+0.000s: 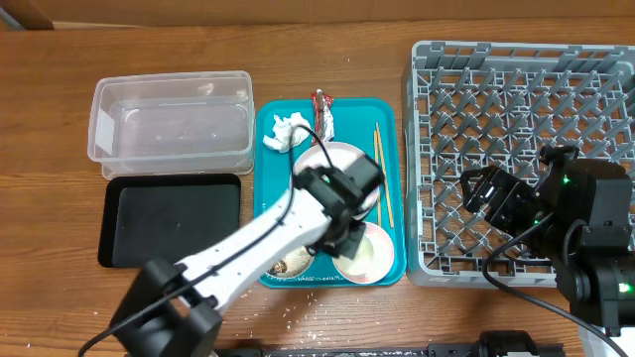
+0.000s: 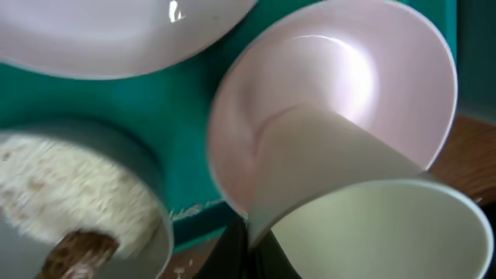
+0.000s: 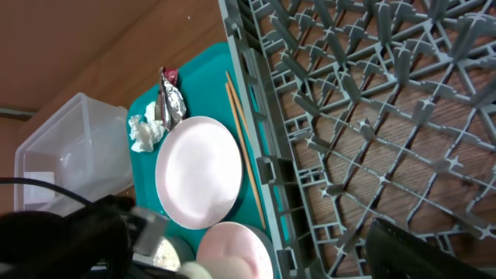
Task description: Sort waste into correct bins and load items into the dishwasher
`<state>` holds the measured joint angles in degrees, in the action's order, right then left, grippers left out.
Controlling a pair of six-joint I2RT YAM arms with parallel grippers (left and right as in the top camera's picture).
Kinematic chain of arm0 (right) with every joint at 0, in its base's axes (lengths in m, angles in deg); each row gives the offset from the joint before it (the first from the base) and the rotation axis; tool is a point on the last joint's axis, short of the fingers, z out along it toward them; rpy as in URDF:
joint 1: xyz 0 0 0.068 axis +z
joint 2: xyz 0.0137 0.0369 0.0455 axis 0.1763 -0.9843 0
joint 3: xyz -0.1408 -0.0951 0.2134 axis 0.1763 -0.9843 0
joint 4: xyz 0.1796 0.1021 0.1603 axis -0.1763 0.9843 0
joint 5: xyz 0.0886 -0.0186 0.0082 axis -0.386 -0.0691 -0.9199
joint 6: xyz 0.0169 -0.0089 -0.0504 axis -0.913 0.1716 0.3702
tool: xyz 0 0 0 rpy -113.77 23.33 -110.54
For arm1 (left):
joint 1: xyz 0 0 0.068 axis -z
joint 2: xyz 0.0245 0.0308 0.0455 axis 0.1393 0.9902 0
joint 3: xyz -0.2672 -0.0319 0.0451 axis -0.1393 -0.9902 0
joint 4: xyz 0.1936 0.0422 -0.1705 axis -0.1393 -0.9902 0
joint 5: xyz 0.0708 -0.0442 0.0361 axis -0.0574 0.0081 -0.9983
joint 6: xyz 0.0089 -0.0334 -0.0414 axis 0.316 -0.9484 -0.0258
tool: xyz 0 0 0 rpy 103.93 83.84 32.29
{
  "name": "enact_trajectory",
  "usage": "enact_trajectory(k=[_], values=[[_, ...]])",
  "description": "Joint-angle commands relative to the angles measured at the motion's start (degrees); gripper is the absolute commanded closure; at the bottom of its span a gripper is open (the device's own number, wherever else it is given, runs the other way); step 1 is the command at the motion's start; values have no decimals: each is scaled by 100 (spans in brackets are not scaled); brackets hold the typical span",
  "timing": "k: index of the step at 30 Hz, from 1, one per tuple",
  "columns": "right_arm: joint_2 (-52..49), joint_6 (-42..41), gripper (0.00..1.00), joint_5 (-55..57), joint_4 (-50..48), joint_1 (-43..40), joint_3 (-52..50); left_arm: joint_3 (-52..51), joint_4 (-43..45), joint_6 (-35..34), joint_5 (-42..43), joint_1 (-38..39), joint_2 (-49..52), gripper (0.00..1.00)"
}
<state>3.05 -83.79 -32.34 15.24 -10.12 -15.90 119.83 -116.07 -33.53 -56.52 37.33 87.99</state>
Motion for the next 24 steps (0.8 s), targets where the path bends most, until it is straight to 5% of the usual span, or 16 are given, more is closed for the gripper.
enact_trajectory(k=[1,4,9,14,24], values=[[31,20,2,22,-20,-15,149,691,-334,-68,81,-678,-732,96],[31,505,9,-595,-76,-15,149,831,-293,319,892,-1373,-1191,96],[31,2531,14,-3746,-457,-9,149,824,-17,1580,4817,-2999,-1550,96],[17,2522,14,-4872,-1075,0,149,800,-9,2214,7532,-3523,-1375,96],[-273,1867,12,-5735,-2017,503,149,800,229,2249,7755,-2929,-1360,96]])
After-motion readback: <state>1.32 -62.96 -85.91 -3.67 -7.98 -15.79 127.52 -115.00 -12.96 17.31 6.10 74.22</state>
